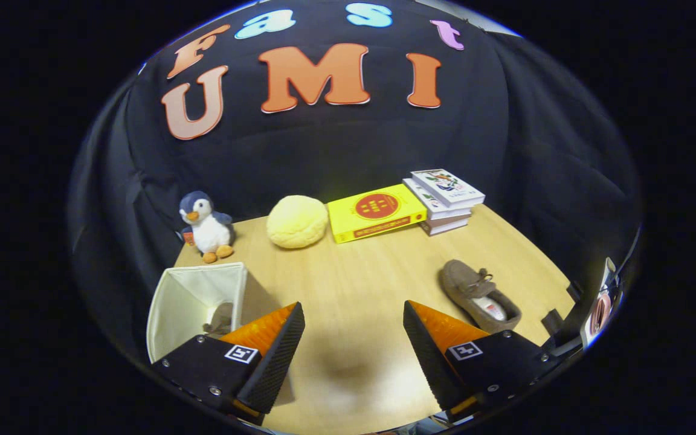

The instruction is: Open the storage box then place both shoes into the box .Put the left shoe in first, then the right shoe, with the right side of both shoes facing outward in a uniform manner.

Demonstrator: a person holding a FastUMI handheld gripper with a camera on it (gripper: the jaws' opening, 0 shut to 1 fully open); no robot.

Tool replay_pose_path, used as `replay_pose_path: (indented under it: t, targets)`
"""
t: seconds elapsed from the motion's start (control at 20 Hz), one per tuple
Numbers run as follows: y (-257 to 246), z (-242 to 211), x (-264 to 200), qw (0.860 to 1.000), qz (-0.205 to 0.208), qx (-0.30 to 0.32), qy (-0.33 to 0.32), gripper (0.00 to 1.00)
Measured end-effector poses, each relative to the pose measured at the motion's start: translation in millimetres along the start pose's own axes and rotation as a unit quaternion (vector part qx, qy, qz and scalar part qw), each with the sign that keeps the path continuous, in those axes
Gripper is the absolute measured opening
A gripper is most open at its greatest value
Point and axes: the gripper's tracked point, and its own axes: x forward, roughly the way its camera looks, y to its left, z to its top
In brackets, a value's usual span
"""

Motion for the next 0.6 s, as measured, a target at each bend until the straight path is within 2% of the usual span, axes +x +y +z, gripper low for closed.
replay_pose_path:
  t: [0.35, 0.6]
  targets:
    - [-96.2, -1.5, 18.7, 1.000, -0.027, -0.006, 0.014, 0.98]
    - [-144.4, -8.4, 35.7, 0.999, -0.021, -0.024, 0.026, 0.98]
